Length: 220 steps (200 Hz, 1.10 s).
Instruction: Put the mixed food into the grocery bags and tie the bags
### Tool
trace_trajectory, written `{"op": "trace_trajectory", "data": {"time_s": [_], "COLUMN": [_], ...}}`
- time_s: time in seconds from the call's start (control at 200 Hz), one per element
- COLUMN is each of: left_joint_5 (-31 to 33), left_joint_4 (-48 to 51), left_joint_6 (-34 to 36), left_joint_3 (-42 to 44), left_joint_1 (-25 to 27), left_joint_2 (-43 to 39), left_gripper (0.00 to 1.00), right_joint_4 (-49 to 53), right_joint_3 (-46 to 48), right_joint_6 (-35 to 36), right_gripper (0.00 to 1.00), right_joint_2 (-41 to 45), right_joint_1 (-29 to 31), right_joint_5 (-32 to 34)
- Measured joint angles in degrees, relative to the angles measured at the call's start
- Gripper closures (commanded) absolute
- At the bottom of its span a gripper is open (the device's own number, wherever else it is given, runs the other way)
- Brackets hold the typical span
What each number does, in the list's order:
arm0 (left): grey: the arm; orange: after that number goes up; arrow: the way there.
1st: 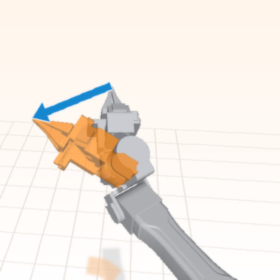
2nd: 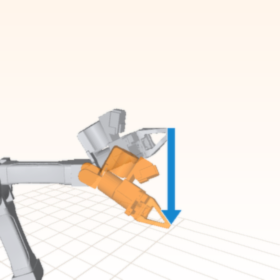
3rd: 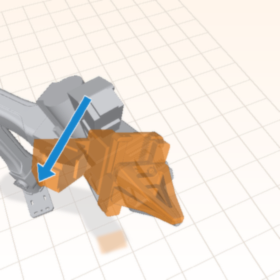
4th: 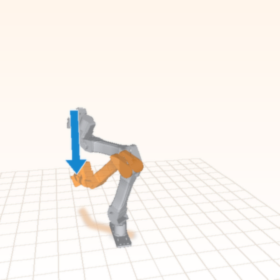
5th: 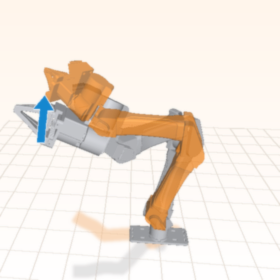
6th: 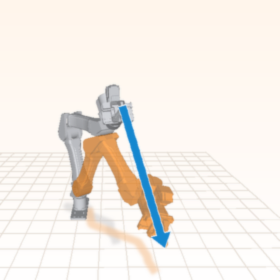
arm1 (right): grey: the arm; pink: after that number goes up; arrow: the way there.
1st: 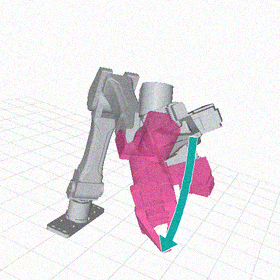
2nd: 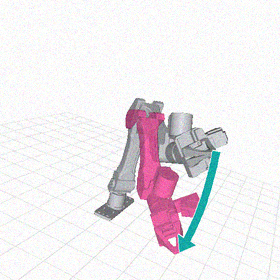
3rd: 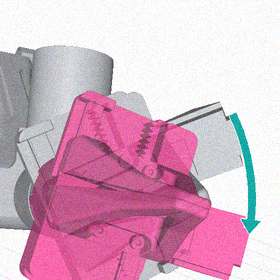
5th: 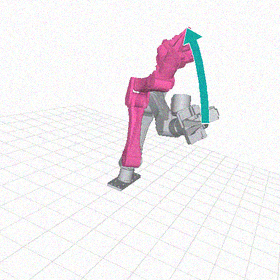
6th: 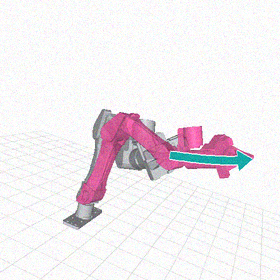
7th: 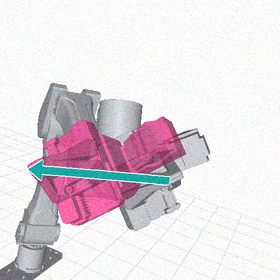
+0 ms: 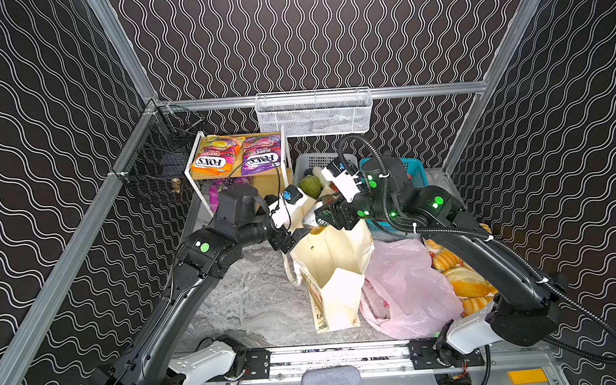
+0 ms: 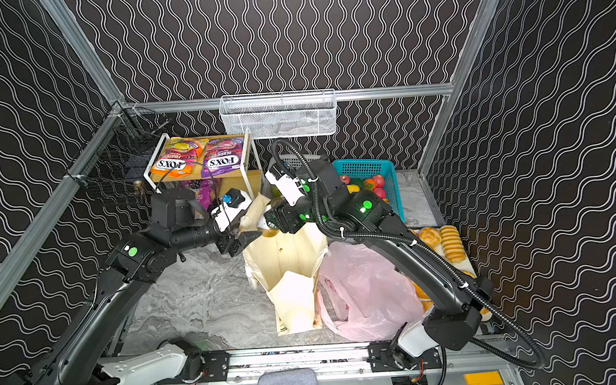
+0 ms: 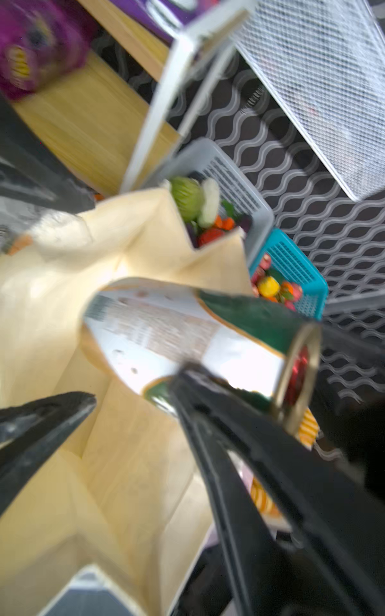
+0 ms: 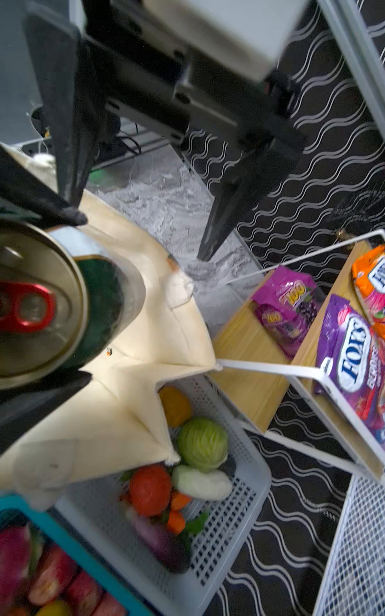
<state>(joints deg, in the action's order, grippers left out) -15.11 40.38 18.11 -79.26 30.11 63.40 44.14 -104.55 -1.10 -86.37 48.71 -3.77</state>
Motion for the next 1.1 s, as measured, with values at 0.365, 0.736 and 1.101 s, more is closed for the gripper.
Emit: {"op": "trace_trajectory", "data": {"time_s": [0.365,0.736,1.101], "left_joint_5": [13.18,20.15,28.33], "left_joint_4": [-7.02,-12.35,-8.74], "left_joint_6": [-24.87,-49.9,-63.71], "left_joint_3": [12.5,9.25,-1.73], "left_joint_1": [-0.81,-0.85,-0.83], "left_joint_2": [-7.72,-5.29,-1.77], "left_gripper": [0.08,0.01,0.01], "right_joint_4": [-3.3,-7.82,-10.97], "right_joint_3": [10.16,12.66,12.7], "right_joint_6": [-3.17,-5.53,-8.33], "right_gripper": [0.64,0.65,0.66], "right_joint_2": [-4.46,-9.97,-12.31], "right_joint_1": [0.59,0.63,0.74], "right_joint_5": [7.74,11.43,14.91]}}
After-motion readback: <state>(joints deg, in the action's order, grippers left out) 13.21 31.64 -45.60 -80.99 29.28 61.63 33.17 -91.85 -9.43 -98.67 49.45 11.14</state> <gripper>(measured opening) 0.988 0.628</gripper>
